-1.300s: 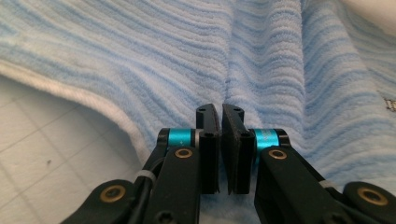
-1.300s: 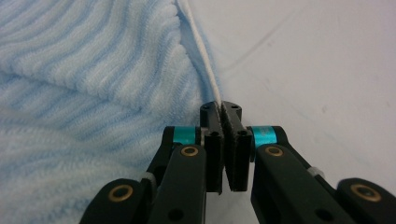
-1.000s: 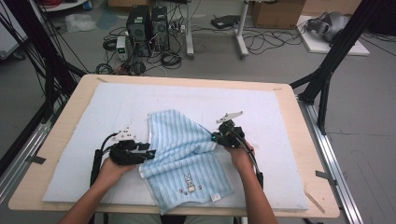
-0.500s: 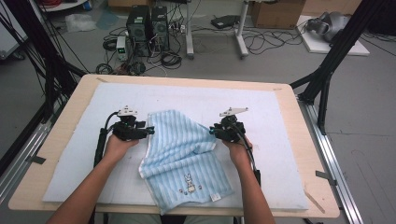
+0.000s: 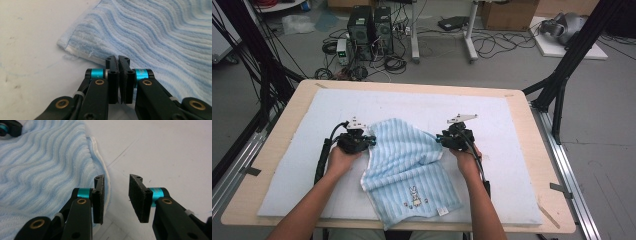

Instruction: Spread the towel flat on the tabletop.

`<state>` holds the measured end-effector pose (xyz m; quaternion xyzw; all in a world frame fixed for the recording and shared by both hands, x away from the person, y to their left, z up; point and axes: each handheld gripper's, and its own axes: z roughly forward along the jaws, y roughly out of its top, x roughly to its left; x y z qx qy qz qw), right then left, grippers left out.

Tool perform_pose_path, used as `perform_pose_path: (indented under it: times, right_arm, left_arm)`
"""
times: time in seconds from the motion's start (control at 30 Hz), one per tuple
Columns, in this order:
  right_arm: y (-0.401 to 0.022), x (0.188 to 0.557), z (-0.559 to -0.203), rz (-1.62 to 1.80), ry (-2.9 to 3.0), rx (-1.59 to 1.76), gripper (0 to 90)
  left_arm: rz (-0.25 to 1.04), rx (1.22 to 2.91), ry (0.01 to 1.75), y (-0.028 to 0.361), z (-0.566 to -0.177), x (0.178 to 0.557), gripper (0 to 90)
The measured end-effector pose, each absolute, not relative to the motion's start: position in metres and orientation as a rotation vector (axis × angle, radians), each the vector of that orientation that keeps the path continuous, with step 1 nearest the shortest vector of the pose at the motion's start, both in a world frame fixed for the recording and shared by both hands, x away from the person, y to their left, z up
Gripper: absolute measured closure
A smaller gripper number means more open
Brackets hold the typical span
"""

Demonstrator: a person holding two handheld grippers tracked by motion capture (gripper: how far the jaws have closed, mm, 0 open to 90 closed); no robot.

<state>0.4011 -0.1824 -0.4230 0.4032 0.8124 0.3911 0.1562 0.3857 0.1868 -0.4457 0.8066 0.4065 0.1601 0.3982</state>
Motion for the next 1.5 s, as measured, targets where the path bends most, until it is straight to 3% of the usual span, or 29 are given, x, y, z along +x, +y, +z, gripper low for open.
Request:
perform_pose_path:
  times: [0.47, 0.9, 1.03, 1.27, 1.5]
  right_arm:
    - [-0.116, 0.445, -0.398, 1.065, 2.39, 1.004, 63.4]
    - [-0.043, 0.485, -0.431, 0.922, 2.587, 0.931, 65.2]
    - [-0.041, 0.485, -0.432, 0.915, 2.619, 0.895, 81.3]
    - [-0.06, 0.482, -0.421, 0.838, 2.477, 0.931, 83.2]
    - [-0.107, 0.475, -0.414, 0.753, 2.269, 1.071, 83.7]
  left_arm:
    - [0.358, 1.987, 0.963, 0.213, -0.45, 0.342, 85.8]
    - [0.341, 1.976, 0.943, 0.213, -0.45, 0.335, 85.8]
    - [0.34, 1.978, 0.941, 0.213, -0.45, 0.336, 85.8]
    - [0.33, 1.982, 0.94, 0.212, -0.45, 0.335, 85.8]
    - [0.334, 1.987, 0.932, 0.206, -0.45, 0.334, 83.7]
